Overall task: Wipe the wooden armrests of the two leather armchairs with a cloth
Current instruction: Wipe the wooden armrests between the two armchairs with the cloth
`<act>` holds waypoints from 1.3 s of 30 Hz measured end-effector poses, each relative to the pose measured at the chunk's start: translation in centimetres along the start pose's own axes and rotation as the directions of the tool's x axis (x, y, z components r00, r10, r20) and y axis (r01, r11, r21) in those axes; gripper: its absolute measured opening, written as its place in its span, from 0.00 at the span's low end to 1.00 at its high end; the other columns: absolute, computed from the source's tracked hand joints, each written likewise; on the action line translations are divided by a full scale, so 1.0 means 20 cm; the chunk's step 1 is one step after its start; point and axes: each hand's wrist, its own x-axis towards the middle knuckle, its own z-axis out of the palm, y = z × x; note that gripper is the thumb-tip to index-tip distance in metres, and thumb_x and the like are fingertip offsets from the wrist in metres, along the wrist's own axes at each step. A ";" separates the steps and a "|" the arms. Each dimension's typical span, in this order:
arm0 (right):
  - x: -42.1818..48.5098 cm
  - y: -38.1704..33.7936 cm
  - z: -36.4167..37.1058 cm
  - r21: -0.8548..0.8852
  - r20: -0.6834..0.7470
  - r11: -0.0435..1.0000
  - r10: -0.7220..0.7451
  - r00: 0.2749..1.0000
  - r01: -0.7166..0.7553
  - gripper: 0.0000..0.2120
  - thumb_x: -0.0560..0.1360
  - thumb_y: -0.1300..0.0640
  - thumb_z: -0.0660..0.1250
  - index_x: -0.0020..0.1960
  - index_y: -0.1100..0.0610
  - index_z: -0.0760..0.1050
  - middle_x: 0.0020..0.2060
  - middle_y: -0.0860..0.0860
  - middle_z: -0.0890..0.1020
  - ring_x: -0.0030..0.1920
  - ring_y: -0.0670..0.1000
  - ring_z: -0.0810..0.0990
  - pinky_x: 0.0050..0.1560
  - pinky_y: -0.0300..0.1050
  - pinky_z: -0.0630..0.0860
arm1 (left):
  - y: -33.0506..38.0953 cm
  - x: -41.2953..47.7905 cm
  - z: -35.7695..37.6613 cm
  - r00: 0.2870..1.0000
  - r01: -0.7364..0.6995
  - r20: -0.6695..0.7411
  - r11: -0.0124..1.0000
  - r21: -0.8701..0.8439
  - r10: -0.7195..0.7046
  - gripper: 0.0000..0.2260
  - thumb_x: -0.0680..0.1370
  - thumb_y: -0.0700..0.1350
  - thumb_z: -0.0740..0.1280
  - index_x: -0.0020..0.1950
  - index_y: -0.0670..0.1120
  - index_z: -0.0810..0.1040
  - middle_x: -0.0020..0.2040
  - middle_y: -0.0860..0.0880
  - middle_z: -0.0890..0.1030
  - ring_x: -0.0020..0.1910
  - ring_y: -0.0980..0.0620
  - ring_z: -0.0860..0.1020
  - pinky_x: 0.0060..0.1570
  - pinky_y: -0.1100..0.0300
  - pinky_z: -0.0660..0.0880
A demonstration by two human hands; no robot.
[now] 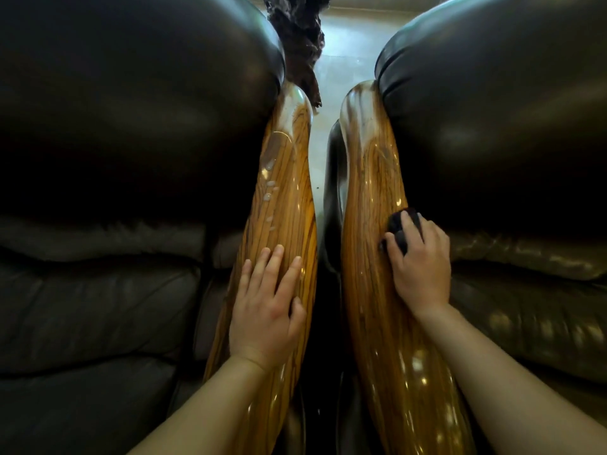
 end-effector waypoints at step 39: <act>0.01 -0.43 -0.11 0.411 0.019 0.876 -0.286 0.958 0.253 0.17 0.75 0.52 0.69 0.63 0.51 0.78 0.60 0.45 0.73 0.58 0.40 0.73 0.56 0.30 0.72 | -0.20 -0.07 -0.04 0.999 -0.031 0.031 0.999 0.039 0.030 0.29 0.79 0.52 0.56 0.79 0.47 0.58 0.80 0.45 0.57 0.80 0.47 0.50 0.77 0.49 0.49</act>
